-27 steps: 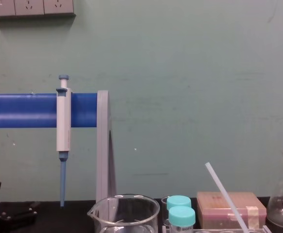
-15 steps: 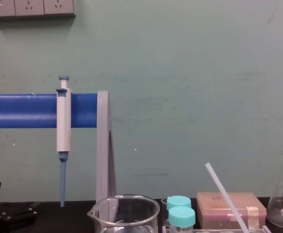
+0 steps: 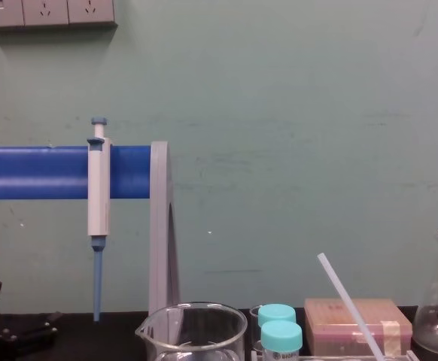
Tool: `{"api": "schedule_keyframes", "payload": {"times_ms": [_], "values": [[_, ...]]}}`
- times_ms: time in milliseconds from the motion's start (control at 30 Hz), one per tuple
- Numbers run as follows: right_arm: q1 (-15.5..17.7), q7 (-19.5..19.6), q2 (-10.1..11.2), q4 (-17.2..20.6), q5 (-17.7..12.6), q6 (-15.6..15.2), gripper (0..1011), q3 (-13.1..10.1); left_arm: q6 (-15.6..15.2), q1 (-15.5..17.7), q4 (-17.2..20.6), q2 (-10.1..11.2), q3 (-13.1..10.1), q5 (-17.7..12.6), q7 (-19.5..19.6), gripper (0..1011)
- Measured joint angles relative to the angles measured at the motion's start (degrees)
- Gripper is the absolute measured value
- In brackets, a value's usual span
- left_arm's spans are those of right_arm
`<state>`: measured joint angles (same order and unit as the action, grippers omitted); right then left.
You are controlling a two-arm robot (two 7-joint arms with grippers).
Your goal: Pick up the stirring rod with one hand, then place it down.
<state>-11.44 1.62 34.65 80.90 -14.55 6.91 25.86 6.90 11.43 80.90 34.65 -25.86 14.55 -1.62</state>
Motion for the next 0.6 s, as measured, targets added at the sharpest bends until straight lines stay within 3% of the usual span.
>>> {"api": "schedule_keyframes", "payload": {"times_ms": [600], "values": [[0.0,0.0,0.0,0.0,0.0,0.0,1003,0.0,0.0,0.0,0.0,0.0,0.0,0.0,0.0,1000]]}}
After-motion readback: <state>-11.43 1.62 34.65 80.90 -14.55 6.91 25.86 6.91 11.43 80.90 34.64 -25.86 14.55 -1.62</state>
